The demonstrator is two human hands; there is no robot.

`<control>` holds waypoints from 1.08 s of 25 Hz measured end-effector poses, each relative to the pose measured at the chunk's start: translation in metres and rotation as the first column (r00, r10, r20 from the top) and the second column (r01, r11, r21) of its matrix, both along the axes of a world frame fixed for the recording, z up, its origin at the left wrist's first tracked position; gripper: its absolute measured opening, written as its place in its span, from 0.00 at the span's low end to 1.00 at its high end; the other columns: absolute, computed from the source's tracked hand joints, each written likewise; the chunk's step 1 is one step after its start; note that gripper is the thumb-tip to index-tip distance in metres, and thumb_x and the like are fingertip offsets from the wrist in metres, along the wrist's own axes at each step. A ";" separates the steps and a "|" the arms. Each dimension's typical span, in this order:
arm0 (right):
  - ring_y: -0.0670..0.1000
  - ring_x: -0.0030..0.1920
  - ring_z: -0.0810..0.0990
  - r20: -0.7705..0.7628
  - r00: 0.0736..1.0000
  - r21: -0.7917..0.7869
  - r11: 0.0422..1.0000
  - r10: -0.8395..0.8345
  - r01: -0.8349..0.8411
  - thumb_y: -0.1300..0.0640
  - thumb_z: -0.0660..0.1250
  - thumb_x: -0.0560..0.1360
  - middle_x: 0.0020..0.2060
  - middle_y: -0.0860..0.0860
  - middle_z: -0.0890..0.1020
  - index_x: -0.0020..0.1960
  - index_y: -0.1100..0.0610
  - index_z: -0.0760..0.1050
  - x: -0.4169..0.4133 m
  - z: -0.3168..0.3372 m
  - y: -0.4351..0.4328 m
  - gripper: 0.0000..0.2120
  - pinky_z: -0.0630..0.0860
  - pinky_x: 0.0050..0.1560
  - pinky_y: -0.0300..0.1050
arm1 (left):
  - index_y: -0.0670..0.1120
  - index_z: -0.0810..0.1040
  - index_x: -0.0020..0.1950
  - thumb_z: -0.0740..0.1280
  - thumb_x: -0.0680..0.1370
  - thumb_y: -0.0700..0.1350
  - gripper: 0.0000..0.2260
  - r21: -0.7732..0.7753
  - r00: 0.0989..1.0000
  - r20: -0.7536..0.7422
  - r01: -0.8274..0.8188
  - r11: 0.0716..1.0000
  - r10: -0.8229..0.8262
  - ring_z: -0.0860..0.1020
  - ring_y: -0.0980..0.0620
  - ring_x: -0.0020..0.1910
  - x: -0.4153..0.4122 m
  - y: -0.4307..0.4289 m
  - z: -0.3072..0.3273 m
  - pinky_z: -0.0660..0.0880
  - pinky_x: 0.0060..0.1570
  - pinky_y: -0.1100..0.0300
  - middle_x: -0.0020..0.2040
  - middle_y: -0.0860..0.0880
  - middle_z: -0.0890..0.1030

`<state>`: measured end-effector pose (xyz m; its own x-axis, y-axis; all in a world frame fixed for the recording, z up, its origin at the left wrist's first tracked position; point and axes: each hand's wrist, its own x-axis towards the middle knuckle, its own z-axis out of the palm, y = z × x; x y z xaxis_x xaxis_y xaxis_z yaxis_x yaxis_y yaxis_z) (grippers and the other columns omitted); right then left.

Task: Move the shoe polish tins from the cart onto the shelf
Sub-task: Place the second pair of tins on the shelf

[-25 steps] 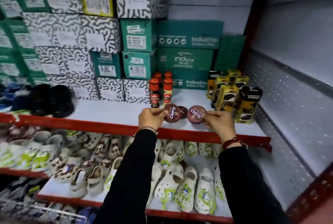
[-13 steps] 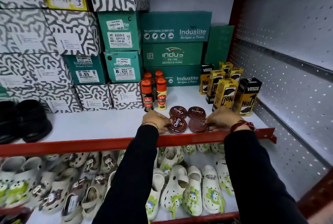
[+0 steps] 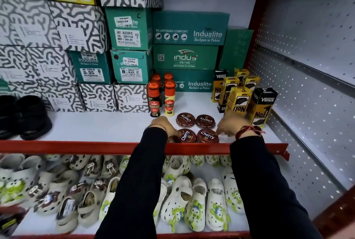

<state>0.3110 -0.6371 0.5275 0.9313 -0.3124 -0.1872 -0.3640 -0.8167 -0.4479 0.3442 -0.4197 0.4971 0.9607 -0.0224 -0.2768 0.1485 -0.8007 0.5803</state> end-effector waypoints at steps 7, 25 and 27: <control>0.54 0.71 0.70 0.031 0.900 0.040 0.899 0.436 -0.437 0.59 0.65 0.75 0.72 0.54 0.71 0.74 0.57 0.67 0.001 -0.006 0.016 0.27 0.67 0.69 0.44 | 0.51 0.60 0.79 0.60 0.77 0.36 0.31 0.034 0.940 0.125 0.317 0.948 -0.319 0.60 0.45 0.79 -0.011 -0.028 0.009 0.60 0.77 0.56 0.81 0.45 0.58; 0.50 0.72 0.70 0.019 0.853 0.128 0.845 0.521 -0.519 0.61 0.68 0.74 0.73 0.51 0.70 0.75 0.55 0.66 0.014 -0.020 0.003 0.30 0.64 0.73 0.43 | 0.49 0.61 0.79 0.60 0.80 0.40 0.26 0.080 0.945 0.155 0.277 0.957 -0.287 0.64 0.44 0.78 -0.021 -0.027 -0.010 0.61 0.75 0.57 0.80 0.44 0.62; 0.50 0.71 0.71 0.031 0.852 0.086 0.848 0.522 -0.523 0.60 0.68 0.73 0.72 0.51 0.71 0.73 0.54 0.68 0.013 -0.021 0.003 0.29 0.66 0.73 0.44 | 0.50 0.61 0.79 0.60 0.80 0.41 0.26 0.084 0.943 0.162 0.281 0.956 -0.291 0.65 0.44 0.77 -0.023 -0.028 -0.009 0.62 0.75 0.56 0.80 0.44 0.62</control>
